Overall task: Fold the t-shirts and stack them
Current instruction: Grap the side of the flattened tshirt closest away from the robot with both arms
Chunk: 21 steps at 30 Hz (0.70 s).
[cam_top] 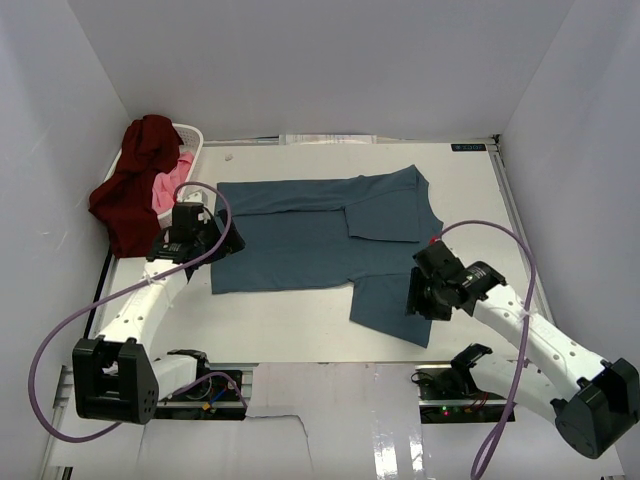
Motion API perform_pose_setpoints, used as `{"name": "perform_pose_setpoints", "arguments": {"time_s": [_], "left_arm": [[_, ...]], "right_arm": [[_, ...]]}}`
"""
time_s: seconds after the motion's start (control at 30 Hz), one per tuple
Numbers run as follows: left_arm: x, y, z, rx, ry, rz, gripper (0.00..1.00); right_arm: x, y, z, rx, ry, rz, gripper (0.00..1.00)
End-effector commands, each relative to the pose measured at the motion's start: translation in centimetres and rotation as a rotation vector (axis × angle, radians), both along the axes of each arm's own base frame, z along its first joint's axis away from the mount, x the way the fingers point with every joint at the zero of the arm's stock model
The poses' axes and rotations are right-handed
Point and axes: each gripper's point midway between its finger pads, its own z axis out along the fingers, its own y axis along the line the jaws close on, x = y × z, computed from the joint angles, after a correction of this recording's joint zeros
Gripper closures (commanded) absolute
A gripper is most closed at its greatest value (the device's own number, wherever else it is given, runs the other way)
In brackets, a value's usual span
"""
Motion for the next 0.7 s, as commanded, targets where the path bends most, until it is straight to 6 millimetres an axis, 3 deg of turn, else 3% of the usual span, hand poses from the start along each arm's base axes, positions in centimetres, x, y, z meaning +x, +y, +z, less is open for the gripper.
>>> {"name": "perform_pose_setpoints", "arguments": {"time_s": [0.0, 0.1, 0.13, 0.17, 0.3, 0.47, 0.67], "left_arm": [[-0.1, 0.1, 1.1, -0.045, 0.004, 0.073, 0.02], [-0.3, 0.8, 1.2, -0.053, -0.006, 0.146, 0.02], [-0.3, 0.9, 1.3, -0.059, -0.01, 0.158, 0.02], [-0.4, 0.9, 1.3, -0.064, -0.015, 0.17, 0.02], [-0.5, 1.3, 1.3, -0.083, -0.021, 0.228, 0.02], [-0.8, 1.4, -0.4, -0.103, 0.032, 0.279, 0.02], [-1.1, 1.1, -2.0, -0.128, 0.066, 0.294, 0.02]], "right_arm": [[-1.9, -1.6, -0.2, -0.029, 0.033, -0.093, 0.44], [-2.7, -2.8, -0.6, -0.078, 0.061, -0.12, 0.43], [-2.6, -3.2, -0.7, -0.103, 0.06, -0.133, 0.39], [-2.8, -3.6, -0.8, -0.12, 0.066, -0.138, 0.24], [-4.0, -3.0, -2.6, -0.114, 0.153, -0.112, 0.23], [-4.4, -2.0, -4.6, -0.078, 0.198, -0.088, 0.27], [-4.6, -2.0, -5.4, -0.07, 0.203, -0.099, 0.44]]}}
